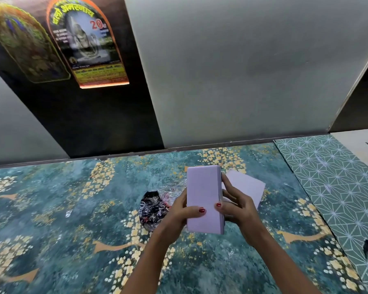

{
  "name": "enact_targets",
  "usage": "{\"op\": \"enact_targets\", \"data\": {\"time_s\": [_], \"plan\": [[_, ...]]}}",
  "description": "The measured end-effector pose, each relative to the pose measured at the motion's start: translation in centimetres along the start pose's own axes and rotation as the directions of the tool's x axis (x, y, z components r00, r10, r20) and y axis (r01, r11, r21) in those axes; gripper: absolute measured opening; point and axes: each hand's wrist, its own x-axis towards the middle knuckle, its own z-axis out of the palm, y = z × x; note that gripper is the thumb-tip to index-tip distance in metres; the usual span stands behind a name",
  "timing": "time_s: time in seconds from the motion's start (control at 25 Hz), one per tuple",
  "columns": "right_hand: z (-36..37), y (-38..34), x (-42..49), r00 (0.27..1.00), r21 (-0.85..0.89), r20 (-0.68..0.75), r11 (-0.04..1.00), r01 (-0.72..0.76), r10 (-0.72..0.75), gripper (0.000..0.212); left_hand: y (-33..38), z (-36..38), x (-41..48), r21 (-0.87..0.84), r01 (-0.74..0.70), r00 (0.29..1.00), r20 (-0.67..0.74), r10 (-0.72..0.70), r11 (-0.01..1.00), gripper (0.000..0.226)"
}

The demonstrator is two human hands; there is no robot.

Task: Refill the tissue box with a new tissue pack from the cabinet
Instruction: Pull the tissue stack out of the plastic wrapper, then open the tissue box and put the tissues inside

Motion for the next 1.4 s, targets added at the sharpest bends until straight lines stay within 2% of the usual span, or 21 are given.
{"op": "enact_targets", "data": {"time_s": [0.12,0.2,0.32,0.4,0.48,0.56,0.64,0.68,0.72,0.76,0.84,0.96,1.04,1.12,1.2,1.28,1.36,1.4], "plan": [[-0.9,0.6,0.0,0.999,-0.050,0.033,0.998,0.032,-0.030,0.083,-0.1,0.1,-0.1,0.002,-0.026,1.000,-0.009,0.026,1.000,0.082],[-1.8,0.5,0.0,0.996,-0.020,0.068,0.998,0.061,-0.060,0.087,-0.4,-0.2,-0.1,-0.051,-0.033,0.999,-0.034,0.032,0.998,0.078],[-2.9,0.3,0.1,0.987,0.171,0.151,0.985,0.034,-0.061,0.079,-0.4,-1.5,-0.2,-0.345,0.010,0.999,-0.030,-0.022,0.938,0.077],[-4.2,0.4,0.2,0.972,0.332,0.230,0.943,-0.029,-0.051,0.066,-0.6,-2.2,0.2,-0.434,0.001,0.998,-0.050,-0.025,0.901,0.070],[-6.8,0.4,0.2,0.987,0.372,0.113,0.926,0.068,-0.117,0.050,-1.6,-2.2,0.8,-0.512,-0.029,0.996,-0.092,-0.021,0.859,0.062],[-10.8,1.9,0.0,0.995,0.536,0.098,0.843,-0.053,0.001,0.057,-3.4,-2.0,0.9,-0.604,-0.017,0.992,-0.112,-0.064,0.797,0.058],[-13.0,2.3,-0.3,0.995,0.585,0.037,0.806,-0.093,0.088,0.059,-5.4,-2.1,0.5,-0.674,0.044,0.978,-0.121,-0.170,0.737,0.066],[-14.1,2.4,-0.6,0.984,0.610,0.026,0.776,-0.157,0.178,0.054,-6.3,-2.3,0.2,-0.690,0.072,0.968,-0.127,-0.218,0.720,0.071],[-15.4,2.7,-1.2,0.954,0.643,-0.069,0.744,-0.181,0.291,0.047,-7.1,-2.6,0.0,-0.702,0.083,0.959,-0.136,-0.248,0.707,0.074],[-16.5,3.3,-1.8,0.919,0.632,-0.204,0.763,-0.140,0.338,0.047,-7.8,-2.8,-0.1,-0.704,0.079,0.948,-0.165,-0.271,0.706,0.076],[-17.8,4.4,-2.4,0.847,0.588,-0.361,0.800,-0.118,0.390,0.063,-8.3,-3.1,-0.1,-0.699,0.061,0.935,-0.209,-0.286,0.712,0.079],[-17.8,5.5,-2.3,0.733,0.460,-0.567,0.882,-0.098,0.377,0.049,-8.0,-3.3,0.1,-0.636,0.062,0.907,-0.286,-0.309,0.769,0.076],[-17.4,5.7,-2.1,0.602,0.247,-0.733,0.948,-0.199,0.318,0.043,-7.5,-3.9,0.2,-0.504,0.083,0.852,-0.412,-0.324,0.860,0.068],[-17.1,5.7,-1.9,0.533,-0.092,-0.836,0.925,-0.368,0.129,0.047,-7.5,-4.6,0.6,-0.330,0.136,0.774,-0.554,-0.309,0.934,0.042],[-17.0,6.0,-1.4,0.560,-0.364,-0.828,0.777,-0.514,-0.017,0.058,-7.0,-5.0,0.8,-0.118,0.242,0.700,-0.666,-0.258,0.963,0.028],[-16.8,6.2,-0.6,0.615,-0.559,-0.779,0.585,-0.588,-0.126,0.063,-6.2,-5.1,0.8,0.137,0.352,0.671,-0.726,-0.148,0.926,0.024],[-16.1,6.0,0.5,0.680,-0.701,-0.692,0.450,-0.553,-0.242,0.058,-5.1,-4.7,0.8,0.350,0.416,0.633,-0.774,0.009,0.839,0.026],[-15.5,5.9,1.0,0.725,-0.756,-0.631,0.428,-0.495,-0.277,0.052,-4.5,-4.3,1.1,0.443,0.412,0.608,-0.785,0.122,0.796,0.027]]}}
